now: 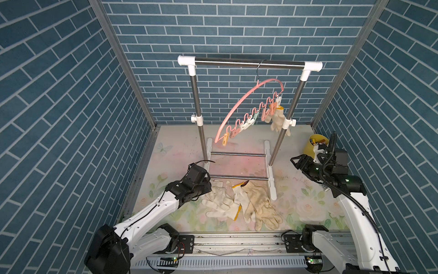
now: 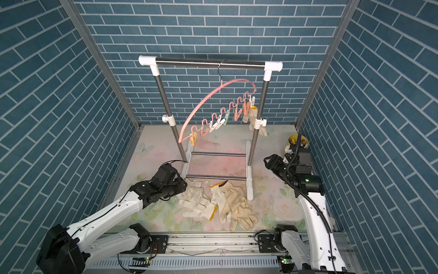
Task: Clip the gloves onto a hanger to dry
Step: Pick up the glove from the center of the board.
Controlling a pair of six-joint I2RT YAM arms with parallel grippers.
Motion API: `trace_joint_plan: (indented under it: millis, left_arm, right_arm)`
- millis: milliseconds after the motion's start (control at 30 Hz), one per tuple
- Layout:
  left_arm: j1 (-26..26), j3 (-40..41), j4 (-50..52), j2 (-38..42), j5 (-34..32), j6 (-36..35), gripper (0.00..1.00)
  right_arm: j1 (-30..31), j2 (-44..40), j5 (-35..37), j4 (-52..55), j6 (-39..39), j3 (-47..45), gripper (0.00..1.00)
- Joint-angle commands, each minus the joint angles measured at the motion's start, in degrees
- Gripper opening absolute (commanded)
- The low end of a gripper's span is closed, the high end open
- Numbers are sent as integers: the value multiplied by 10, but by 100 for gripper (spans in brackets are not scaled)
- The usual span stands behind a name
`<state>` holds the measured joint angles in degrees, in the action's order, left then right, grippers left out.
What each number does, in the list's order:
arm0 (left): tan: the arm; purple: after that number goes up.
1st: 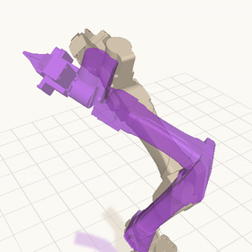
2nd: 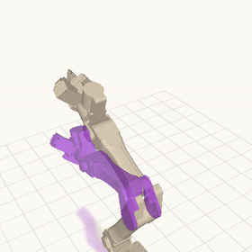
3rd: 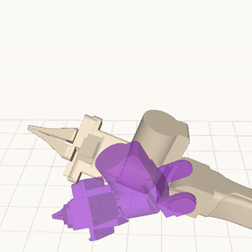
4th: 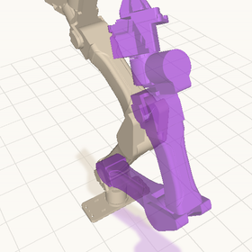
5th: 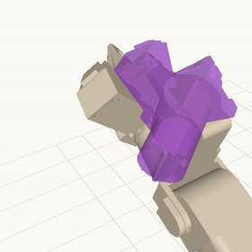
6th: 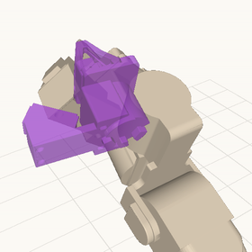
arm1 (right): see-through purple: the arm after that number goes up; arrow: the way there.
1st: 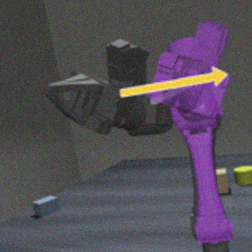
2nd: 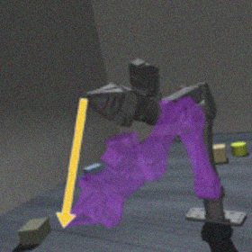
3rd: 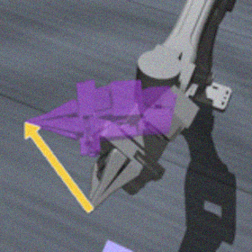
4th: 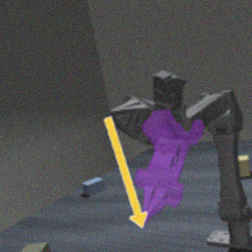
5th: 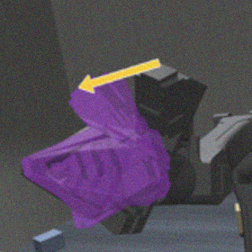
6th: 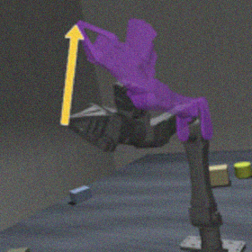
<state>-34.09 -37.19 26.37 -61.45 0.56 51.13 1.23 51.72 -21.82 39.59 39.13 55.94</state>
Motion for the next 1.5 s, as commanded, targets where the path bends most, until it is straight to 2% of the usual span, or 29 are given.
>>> trace_joint_plan:
  millis: [0, 433, 800, 1000, 1100, 1267, 1333, 1467]
  left_arm:
    - [4, -23, 21, -13, -18, 21, 46]
    - [5, -60, 56, -79, -69, 52, 42]
    - [5, -101, 67, -155, -68, 59, 36]
    - [4, -109, 68, -169, -68, 66, 34]
    - [4, -108, 67, -171, -66, 68, 27]
    - [4, -105, 55, -170, -59, 70, 5]
    - [3, -106, 50, -170, -57, 68, 0]
    - [-4, -113, 32, -163, -56, 48, 0]
  right_arm:
    - [3, -6, 6, -13, -2, -9, 69]
    - [2, -6, 11, -21, -21, -17, 69]
    - [3, -13, 12, -29, -28, -37, 70]
    - [2, -10, 21, -29, -40, -36, 70]
    - [3, -7, 26, -28, -45, -35, 70]
    - [2, 0, 30, -28, -54, -33, 70]
    - [2, 2, 33, -25, -58, -31, 71]
    - [-2, 2, 36, -14, -67, -19, 72]
